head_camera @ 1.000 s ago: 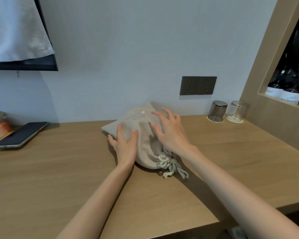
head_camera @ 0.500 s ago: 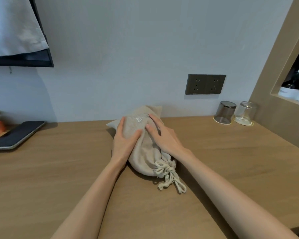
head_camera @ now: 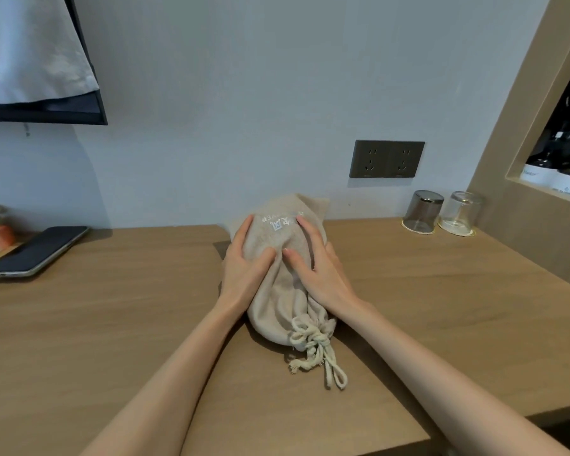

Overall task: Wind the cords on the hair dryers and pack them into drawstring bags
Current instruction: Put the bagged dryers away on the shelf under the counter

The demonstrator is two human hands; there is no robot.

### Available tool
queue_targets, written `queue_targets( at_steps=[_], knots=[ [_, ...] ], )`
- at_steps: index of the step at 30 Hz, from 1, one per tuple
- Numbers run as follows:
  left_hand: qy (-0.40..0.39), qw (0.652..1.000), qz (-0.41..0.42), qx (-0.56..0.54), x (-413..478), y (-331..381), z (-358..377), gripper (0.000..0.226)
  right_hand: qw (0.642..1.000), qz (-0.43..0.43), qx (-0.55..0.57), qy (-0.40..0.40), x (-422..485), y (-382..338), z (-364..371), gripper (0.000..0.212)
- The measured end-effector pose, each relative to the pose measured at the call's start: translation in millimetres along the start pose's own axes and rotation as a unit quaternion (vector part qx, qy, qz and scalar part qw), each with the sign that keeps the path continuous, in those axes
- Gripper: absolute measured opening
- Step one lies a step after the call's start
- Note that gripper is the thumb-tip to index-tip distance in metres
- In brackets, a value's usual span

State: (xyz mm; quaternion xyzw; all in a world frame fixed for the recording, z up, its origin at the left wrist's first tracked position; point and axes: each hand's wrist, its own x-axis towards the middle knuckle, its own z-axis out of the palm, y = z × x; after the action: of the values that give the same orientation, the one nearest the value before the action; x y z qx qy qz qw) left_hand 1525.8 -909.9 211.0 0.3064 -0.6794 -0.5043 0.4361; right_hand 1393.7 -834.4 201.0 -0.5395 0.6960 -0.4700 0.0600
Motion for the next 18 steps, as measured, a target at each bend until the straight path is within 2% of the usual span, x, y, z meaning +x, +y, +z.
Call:
queue_targets(
  at_steps=[10, 18],
  knots=[
    [-0.022, 0.992, 0.101, -0.068, -41.3, 48.6, 16.6, 0.074, 0.994, -0.032, 0.068, 0.076, -50.6, -33.0, -52.6, 0.055],
    [-0.049, 0.979, 0.163, -0.112, -101.3, 77.7, 53.5, 0.07, 0.988, -0.059, 0.058, 0.129, -111.9, -46.1, -111.4, 0.058]
  ],
)
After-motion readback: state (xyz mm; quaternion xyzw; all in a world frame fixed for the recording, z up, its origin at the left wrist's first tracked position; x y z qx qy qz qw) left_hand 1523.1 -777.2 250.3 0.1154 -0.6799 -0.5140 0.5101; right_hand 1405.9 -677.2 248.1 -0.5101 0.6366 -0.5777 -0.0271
